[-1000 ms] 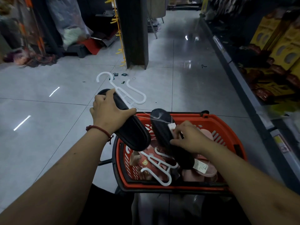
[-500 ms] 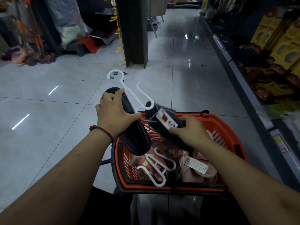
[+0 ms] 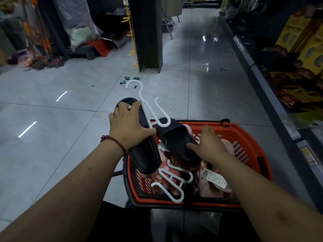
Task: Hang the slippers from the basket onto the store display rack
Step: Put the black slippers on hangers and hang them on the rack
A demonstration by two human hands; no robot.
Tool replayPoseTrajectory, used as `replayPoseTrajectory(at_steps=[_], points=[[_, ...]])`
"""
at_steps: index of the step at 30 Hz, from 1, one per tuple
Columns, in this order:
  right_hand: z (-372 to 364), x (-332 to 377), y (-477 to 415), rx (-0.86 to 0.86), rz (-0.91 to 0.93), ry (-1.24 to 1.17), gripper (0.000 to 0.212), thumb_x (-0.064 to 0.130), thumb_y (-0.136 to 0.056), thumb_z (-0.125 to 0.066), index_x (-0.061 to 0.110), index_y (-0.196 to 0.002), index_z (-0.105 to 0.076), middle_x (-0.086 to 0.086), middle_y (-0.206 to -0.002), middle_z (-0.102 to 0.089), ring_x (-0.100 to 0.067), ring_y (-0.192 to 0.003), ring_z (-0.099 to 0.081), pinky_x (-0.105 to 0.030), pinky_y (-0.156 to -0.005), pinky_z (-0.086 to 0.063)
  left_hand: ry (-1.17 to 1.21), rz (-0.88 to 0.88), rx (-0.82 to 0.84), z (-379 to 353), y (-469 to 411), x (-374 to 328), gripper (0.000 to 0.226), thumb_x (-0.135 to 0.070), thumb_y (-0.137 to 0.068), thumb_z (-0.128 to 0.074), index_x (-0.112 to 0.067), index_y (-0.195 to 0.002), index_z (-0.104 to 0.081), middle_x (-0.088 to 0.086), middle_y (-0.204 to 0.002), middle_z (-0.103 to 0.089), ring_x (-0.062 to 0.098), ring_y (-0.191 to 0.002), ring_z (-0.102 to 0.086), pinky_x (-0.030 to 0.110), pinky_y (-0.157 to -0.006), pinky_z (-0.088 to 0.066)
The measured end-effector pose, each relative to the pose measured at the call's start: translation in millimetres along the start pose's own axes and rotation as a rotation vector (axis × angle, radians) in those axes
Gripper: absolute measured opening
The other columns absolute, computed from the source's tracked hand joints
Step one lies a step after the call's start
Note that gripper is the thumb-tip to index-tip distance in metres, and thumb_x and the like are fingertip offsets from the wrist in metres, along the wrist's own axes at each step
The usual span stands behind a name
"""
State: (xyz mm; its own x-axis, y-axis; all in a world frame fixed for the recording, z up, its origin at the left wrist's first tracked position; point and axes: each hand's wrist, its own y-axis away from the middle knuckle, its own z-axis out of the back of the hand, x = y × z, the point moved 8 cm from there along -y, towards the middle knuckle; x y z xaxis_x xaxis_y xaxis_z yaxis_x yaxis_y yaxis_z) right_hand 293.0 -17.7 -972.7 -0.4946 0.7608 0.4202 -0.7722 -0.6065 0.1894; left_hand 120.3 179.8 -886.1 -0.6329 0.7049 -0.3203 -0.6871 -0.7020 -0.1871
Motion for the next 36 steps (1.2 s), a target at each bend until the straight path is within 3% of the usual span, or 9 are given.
replayPoseTrajectory(at_steps=[4,7,11,14,17,26,31,33,36], points=[[-18,-15,-3,0.212,-0.141,-0.121,0.045,0.049,-0.088,-0.069,0.008,-0.078,-0.055,-0.004,-0.067,-0.055,-0.020,-0.059,-0.056,-0.027,-0.049,-0.036,-0.041,-0.050,0.044,-6,3,-4,0.095,-0.069,-0.058,-0.072,-0.039,-0.140,-0.036,0.003,-0.120,-0.040,0.028,-0.116,-0.042,0.042,-0.101,-0.032],[-10,-16,-3,0.203,-0.194,-0.367,0.039,0.035,-0.091,-0.072,0.004,-0.072,-0.055,-0.012,-0.059,-0.059,-0.022,-0.040,-0.057,-0.021,-0.038,-0.036,-0.076,-0.099,0.111,-15,4,-7,0.098,-0.069,-0.060,-0.073,-0.038,-0.144,-0.034,0.003,-0.122,-0.040,0.028,-0.118,-0.042,0.042,-0.103,-0.031],[8,-24,-4,0.059,-0.207,-0.653,0.034,0.035,-0.094,-0.067,0.002,-0.088,-0.060,-0.014,-0.087,-0.069,-0.032,-0.067,-0.070,-0.041,-0.061,-0.060,-0.089,-0.175,0.184,-25,6,-17,0.102,-0.074,-0.063,-0.072,-0.038,-0.148,-0.029,0.004,-0.131,-0.040,0.027,-0.125,-0.040,0.043,-0.108,-0.029],[26,-25,3,0.016,-0.198,-0.976,0.033,0.027,-0.098,-0.063,0.000,-0.115,-0.056,-0.018,-0.109,-0.065,-0.040,-0.084,-0.072,-0.050,-0.063,-0.062,-0.078,-0.247,0.197,-26,9,-33,0.103,-0.078,-0.062,-0.068,-0.039,-0.149,-0.029,0.003,-0.131,-0.040,0.025,-0.124,-0.040,0.043,-0.108,-0.030],[43,-19,13,0.006,-0.110,-1.047,0.029,0.020,-0.096,-0.066,0.003,-0.114,-0.051,-0.019,-0.110,-0.066,-0.037,-0.092,-0.072,-0.054,-0.065,-0.062,-0.078,-0.299,0.164,-24,13,-50,0.104,-0.078,-0.063,-0.068,-0.037,-0.150,-0.029,0.003,-0.134,-0.040,0.025,-0.126,-0.039,0.043,-0.109,-0.031],[52,-8,32,0.204,0.060,-0.894,0.026,0.010,-0.092,-0.069,0.010,-0.115,-0.056,-0.018,-0.104,-0.073,-0.030,-0.088,-0.075,-0.052,-0.075,-0.062,0.043,-0.148,-0.173,16,2,-42,0.099,-0.066,-0.058,-0.076,-0.034,-0.144,-0.040,0.003,-0.121,-0.042,0.028,-0.114,-0.047,0.044,-0.095,-0.037],[32,-7,35,0.317,0.065,-0.637,0.050,0.012,-0.090,-0.073,0.025,-0.132,-0.050,-0.008,-0.105,-0.073,-0.030,-0.088,-0.074,-0.042,-0.074,-0.061,-0.029,-0.288,-0.345,34,8,-51,0.092,-0.060,-0.061,-0.076,-0.025,-0.142,-0.048,0.007,-0.118,-0.047,0.029,-0.107,-0.050,0.044,-0.090,-0.040],[36,-13,34,0.224,0.040,-0.489,0.055,0.020,-0.087,-0.076,0.020,-0.131,-0.042,0.000,-0.106,-0.068,-0.019,-0.087,-0.070,-0.032,-0.072,-0.058,-0.053,-0.361,-0.376,37,13,-62,0.089,-0.061,-0.064,-0.072,-0.023,-0.142,-0.050,0.007,-0.117,-0.048,0.028,-0.104,-0.050,0.043,-0.088,-0.040],[79,-15,37,-0.190,0.003,-0.505,0.067,0.036,-0.087,-0.074,0.021,-0.139,-0.035,0.002,-0.119,-0.058,-0.014,-0.100,-0.060,-0.028,-0.077,-0.049,-0.073,-0.446,-0.398,39,20,-78,0.087,-0.063,-0.066,-0.067,-0.021,-0.140,-0.052,0.009,-0.115,-0.049,0.028,-0.103,-0.050,0.042,-0.086,-0.039]])
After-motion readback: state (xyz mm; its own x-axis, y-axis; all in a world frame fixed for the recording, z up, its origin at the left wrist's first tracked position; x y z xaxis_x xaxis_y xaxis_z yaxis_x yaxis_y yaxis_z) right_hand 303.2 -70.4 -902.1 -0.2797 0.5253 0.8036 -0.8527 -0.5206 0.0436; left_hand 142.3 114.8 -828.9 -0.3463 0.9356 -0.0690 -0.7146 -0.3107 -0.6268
